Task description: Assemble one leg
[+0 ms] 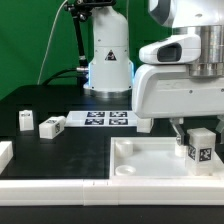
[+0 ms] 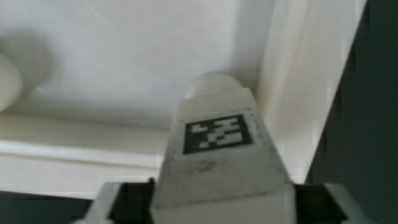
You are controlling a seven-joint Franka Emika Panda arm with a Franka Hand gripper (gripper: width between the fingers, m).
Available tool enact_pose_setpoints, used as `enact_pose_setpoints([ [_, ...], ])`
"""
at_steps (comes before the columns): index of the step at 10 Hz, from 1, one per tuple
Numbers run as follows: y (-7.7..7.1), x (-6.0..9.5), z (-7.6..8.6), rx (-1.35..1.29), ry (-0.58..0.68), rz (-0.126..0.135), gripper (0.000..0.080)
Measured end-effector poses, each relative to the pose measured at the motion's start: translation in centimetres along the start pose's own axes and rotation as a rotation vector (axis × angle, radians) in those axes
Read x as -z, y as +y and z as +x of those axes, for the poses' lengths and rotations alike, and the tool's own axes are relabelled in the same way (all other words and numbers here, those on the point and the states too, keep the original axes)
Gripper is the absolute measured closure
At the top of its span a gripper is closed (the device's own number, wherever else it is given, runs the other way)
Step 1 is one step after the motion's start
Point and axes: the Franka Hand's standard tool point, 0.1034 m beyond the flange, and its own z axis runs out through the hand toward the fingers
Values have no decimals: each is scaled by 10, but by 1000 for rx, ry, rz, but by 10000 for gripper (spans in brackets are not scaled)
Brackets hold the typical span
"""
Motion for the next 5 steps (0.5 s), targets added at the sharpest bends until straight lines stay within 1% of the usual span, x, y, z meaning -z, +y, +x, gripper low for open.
enact_pose_setpoints([
  [2, 0, 0, 0, -3, 0, 0, 510],
  [3, -1, 0, 0, -146, -2, 8, 510],
  [5, 0, 0, -1, -408, -3, 7, 510],
])
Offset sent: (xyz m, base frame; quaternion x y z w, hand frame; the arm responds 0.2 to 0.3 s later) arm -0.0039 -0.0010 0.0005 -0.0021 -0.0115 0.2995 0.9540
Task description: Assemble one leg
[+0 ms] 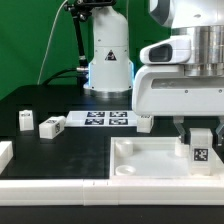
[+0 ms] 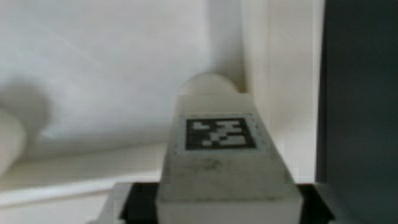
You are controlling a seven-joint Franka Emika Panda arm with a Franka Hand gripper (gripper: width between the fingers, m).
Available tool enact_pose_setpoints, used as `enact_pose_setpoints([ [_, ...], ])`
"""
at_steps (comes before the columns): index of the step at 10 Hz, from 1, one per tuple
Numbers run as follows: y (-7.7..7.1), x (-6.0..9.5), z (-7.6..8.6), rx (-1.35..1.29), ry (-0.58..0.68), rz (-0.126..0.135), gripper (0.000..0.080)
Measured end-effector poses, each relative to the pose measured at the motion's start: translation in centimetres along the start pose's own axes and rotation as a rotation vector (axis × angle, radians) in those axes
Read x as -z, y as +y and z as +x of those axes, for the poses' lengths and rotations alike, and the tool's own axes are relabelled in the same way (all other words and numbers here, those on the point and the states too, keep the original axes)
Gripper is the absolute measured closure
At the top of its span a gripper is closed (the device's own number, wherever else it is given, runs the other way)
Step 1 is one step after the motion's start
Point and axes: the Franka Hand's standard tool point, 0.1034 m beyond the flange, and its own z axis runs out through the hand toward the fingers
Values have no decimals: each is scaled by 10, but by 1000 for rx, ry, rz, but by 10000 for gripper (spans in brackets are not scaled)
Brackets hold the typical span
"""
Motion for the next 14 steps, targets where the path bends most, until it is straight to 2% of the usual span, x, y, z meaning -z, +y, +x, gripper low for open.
enact_pose_setpoints([
  [5, 1, 0, -2, -691, 11, -7, 509],
  [7, 1, 0, -3, -901, 4, -2, 509],
  [9, 1, 0, -3, -1077, -6, 5, 509],
  [11, 2, 0, -3, -1085, -7, 5, 509],
  [12, 2, 0, -3, -1049, -7, 4, 438],
  [13, 0, 0, -4, -1030, -7, 4, 438],
  [14, -1, 0, -5, -917, -5, 1, 253],
])
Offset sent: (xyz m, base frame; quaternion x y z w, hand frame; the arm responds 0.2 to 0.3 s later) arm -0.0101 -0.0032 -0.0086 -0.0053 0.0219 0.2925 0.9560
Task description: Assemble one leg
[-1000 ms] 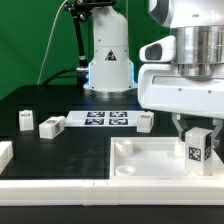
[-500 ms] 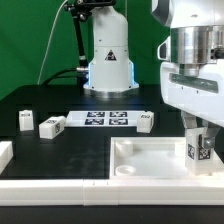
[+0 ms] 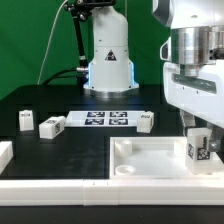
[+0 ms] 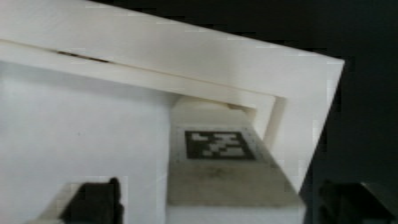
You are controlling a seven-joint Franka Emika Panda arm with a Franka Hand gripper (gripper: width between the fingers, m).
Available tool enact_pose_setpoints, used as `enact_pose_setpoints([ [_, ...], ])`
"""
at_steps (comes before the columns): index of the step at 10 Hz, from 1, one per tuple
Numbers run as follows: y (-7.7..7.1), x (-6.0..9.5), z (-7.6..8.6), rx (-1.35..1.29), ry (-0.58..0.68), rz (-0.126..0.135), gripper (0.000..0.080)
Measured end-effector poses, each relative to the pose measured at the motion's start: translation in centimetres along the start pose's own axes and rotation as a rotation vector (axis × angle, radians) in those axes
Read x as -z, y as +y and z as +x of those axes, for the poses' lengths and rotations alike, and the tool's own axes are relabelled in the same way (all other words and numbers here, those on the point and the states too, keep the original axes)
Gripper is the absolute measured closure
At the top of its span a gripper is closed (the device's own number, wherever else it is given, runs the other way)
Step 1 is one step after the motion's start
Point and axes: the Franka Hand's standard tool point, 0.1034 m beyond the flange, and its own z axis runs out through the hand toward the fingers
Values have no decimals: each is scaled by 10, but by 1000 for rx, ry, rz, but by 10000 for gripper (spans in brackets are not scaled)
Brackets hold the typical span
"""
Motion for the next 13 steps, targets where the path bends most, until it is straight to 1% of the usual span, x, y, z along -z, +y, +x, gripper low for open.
enact_pose_setpoints([
  [1, 0, -1, 0, 179, -1, -4, 172],
  [2, 0, -2, -1, 252, -2, -5, 172],
  [3, 0, -2, -2, 393, -2, -4, 154],
  [7, -2, 0, -1, 861, 5, -5, 151],
  [8, -3, 0, -1, 927, 6, -4, 151],
  [9, -3, 0, 0, 1045, 11, -8, 151],
  [11, -3, 0, 2, 1191, 16, -11, 151],
  [12, -3, 0, 2, 1189, 16, -11, 151],
  [13, -3, 0, 2, 1188, 16, -11, 264],
])
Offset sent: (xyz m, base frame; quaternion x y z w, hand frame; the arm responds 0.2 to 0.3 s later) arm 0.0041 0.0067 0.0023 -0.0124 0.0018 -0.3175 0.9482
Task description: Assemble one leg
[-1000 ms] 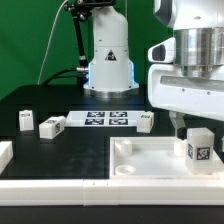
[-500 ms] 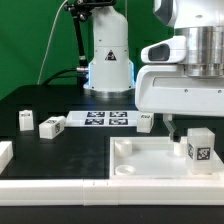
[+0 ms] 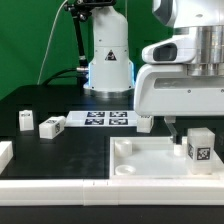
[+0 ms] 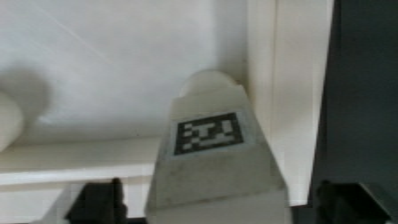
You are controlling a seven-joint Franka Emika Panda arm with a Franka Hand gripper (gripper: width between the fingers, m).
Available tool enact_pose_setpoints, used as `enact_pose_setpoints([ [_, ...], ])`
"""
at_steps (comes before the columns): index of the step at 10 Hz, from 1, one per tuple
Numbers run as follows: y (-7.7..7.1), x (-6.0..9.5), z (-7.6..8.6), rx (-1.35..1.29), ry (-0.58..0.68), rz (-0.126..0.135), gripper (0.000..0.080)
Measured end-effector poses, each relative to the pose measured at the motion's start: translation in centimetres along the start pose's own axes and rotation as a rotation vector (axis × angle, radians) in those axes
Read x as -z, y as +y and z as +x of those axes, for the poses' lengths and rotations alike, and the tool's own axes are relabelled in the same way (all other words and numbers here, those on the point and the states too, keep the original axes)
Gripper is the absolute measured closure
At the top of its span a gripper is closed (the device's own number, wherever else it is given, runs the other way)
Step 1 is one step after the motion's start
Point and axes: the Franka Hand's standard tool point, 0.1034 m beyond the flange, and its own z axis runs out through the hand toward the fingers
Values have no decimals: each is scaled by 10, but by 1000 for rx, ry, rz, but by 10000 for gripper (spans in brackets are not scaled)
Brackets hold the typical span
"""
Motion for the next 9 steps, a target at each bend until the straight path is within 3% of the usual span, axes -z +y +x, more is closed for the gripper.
enact_pose_setpoints([
  [1, 0, 0, 0, 0, 0, 0, 399],
  [2, 0, 0, 0, 0, 0, 0, 399],
  [3, 0, 0, 0, -21, 0, 1, 509],
  [6, 0, 0, 0, -104, 0, 2, 509],
  [7, 1, 0, -1, -273, 0, -3, 509],
  [9, 12, 0, 0, -441, 2, -24, 509],
])
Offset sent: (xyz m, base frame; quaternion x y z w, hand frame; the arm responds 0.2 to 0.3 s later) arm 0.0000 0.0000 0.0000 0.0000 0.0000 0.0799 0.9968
